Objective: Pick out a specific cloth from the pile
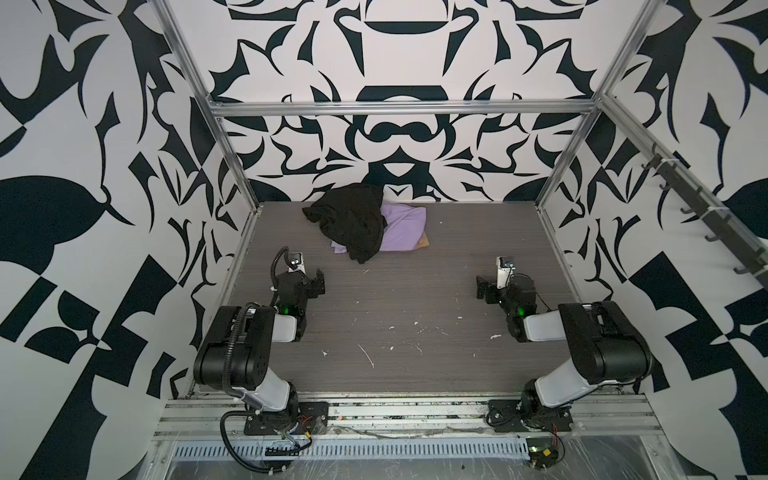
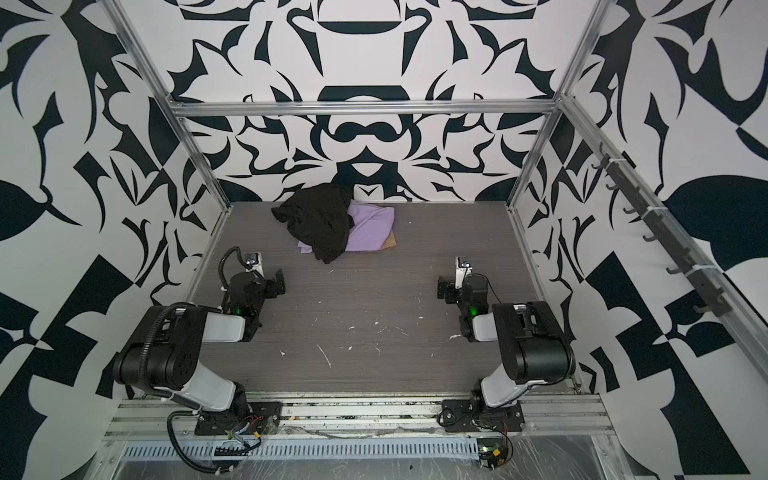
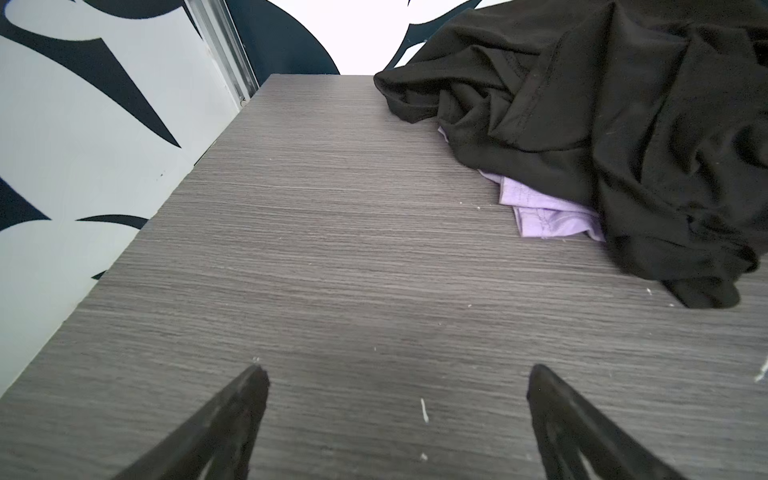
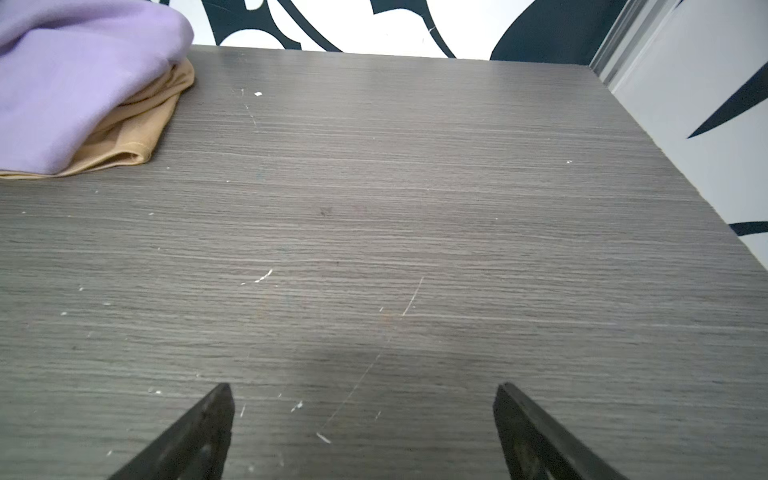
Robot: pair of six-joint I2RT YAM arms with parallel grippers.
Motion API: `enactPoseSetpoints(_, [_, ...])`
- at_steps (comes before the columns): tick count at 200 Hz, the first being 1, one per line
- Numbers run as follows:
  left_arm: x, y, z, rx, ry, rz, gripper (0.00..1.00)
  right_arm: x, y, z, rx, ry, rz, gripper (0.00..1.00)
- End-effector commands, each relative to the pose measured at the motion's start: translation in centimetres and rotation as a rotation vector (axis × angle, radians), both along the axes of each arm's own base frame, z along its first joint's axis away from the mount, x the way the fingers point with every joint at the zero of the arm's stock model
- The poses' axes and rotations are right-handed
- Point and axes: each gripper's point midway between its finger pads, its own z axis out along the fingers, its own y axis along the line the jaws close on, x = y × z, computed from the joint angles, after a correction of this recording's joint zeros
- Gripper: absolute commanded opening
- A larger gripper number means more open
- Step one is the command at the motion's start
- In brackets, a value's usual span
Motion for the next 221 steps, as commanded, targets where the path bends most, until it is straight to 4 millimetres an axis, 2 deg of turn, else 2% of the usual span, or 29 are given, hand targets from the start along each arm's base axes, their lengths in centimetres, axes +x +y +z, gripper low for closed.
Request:
enactPoseSetpoints(1, [0.74,-0.10,0.41,-0.006,-0.013,-0.006,1.00,1.01,0.28,1.94,0.008,-0.064,0.020,0.99])
enactPoseSetpoints(221, [0.14,-0.25,1.06,-0.013,-0.053,-0.017,1.00,0.89,-0.36,2.11,0.004,-0.069,-0.019,0.99])
